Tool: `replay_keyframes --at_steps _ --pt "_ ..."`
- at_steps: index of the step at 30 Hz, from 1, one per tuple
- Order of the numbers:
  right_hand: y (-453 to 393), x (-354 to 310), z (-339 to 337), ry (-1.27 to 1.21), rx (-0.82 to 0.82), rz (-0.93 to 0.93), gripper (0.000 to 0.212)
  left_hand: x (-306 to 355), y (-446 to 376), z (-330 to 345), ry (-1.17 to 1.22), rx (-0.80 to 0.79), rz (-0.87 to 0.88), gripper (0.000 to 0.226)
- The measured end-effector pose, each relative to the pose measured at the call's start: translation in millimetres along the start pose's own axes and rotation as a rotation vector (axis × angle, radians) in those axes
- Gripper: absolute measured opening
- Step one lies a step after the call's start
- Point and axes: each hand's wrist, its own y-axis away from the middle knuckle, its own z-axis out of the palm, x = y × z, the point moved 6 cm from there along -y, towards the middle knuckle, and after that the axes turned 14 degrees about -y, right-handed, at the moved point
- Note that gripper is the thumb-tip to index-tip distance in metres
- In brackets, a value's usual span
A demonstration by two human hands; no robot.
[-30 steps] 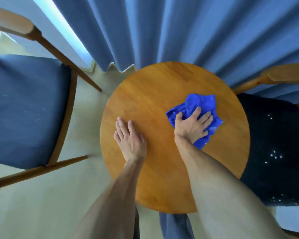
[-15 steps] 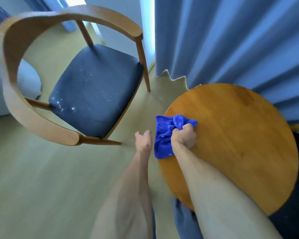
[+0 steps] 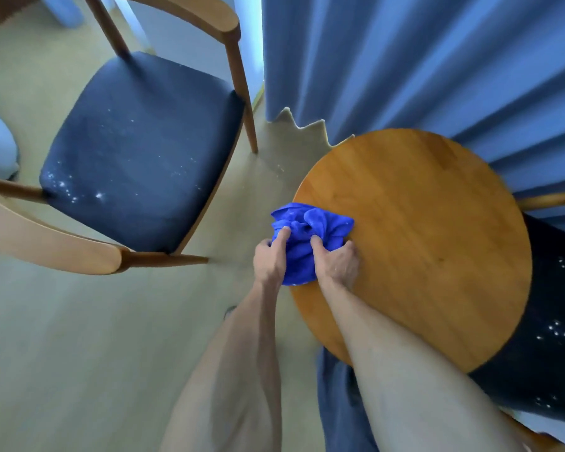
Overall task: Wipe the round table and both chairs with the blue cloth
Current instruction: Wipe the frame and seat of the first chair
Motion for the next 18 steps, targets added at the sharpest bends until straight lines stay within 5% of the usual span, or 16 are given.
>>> replay_keyframes --at_steps 8,14,18 --pt "25 -42 11 -0.205 -0.217 0.023 0.052 17 36 -31 -0.097 -0.040 0.022 0.041" --pt "99 -122 49 -0.096 -0.334 -0.287 0.015 34 70 -145 -0.041 0.383 0.077 0.025" --pt "189 -189 95 -0.197 -0.442 -0.512 0.025 52 89 -240 -0.023 0.744 0.179 0.007"
